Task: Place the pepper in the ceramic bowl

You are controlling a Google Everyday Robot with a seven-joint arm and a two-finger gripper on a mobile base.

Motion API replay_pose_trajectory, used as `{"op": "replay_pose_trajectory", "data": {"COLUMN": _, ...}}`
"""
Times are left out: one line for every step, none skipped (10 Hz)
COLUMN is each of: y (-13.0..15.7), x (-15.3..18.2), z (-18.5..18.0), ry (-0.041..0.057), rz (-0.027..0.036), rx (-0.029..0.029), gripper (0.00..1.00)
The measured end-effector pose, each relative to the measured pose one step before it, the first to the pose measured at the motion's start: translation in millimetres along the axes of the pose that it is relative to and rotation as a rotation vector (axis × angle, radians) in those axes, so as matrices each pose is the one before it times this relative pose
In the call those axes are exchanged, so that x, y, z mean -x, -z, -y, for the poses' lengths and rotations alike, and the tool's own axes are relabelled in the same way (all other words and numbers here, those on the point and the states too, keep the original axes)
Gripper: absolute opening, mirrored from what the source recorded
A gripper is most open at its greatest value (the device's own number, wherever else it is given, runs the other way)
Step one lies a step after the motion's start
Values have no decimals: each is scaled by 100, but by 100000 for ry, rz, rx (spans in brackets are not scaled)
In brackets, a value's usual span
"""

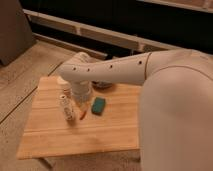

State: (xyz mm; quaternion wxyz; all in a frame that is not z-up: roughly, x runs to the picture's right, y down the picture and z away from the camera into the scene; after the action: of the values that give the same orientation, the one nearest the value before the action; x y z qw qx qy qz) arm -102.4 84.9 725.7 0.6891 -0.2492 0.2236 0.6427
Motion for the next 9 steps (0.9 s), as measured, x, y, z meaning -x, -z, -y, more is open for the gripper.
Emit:
{"op": "replay_pose_trajectory", "data": {"y": 96, "x": 879, "z": 156, "ry": 595, "rz": 3492, "rx": 247, "gripper": 1}}
{"op": "replay_pose_trajectory", "data": {"y": 15, "x": 414, "z": 81, "ry": 400, "rz": 2119, "rx": 165, "gripper": 1}}
{"op": "replay_pose_trajectory", "data": {"y": -226, "x": 375, "z": -41, "ry": 1200, "rz": 2492, "rx": 812, "gripper": 1}}
{"op": "replay_pose_trajectory", "data": {"y": -488, "x": -147, "z": -95, "ry": 1225, "rz": -247, "rx": 479, "gripper": 1}}
{"op": "replay_pose_trajectory", "data": {"y": -575, "x": -170, "z": -294, "ry": 2031, "rz": -818, "rx": 972, "gripper": 1}}
{"op": "replay_pose_trajectory", "data": {"y": -599, "x": -233, "z": -505, "ry": 2518, "rz": -1693, "rx": 1610, "gripper": 8}}
{"op": "replay_pose_trajectory", "data": {"y": -221, "x": 4, "z": -176, "ry": 1241, "rz": -780, "rx": 966, "gripper": 16}}
{"op": "replay_pose_trajectory", "data": {"y": -186, "x": 67, "z": -86, "ry": 1025, "rz": -636, "rx": 1140, "gripper": 27}}
{"op": "replay_pose_trajectory", "data": {"y": 5, "x": 93, "z": 18, "ry": 252, "rz": -64, "rx": 728, "gripper": 35}}
